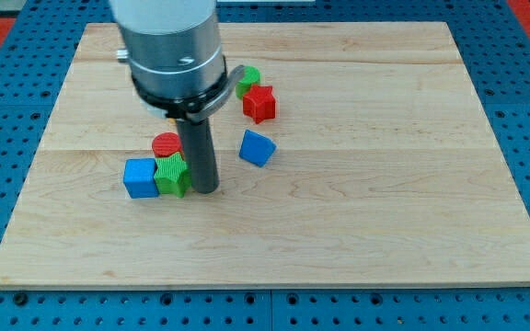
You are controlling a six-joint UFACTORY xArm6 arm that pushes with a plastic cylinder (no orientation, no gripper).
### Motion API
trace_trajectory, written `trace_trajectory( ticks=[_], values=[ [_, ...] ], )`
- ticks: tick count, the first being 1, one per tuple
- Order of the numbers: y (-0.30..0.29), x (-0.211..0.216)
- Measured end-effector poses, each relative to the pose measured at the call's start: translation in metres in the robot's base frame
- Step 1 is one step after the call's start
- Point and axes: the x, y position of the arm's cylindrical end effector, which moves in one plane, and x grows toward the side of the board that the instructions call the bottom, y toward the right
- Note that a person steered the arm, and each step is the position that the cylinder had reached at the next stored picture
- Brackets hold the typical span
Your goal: Slide the red circle left to the blue cube
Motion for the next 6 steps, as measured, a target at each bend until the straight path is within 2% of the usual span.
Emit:
trace_trajectory(
  ticks=[1, 2, 4, 5, 6],
  values=[
    [0.010, -0.022],
    [-0.007, -0.044],
    [-0.093, -0.063],
    [-0.120, -0.060],
    [-0.150, -0.027]
  ],
)
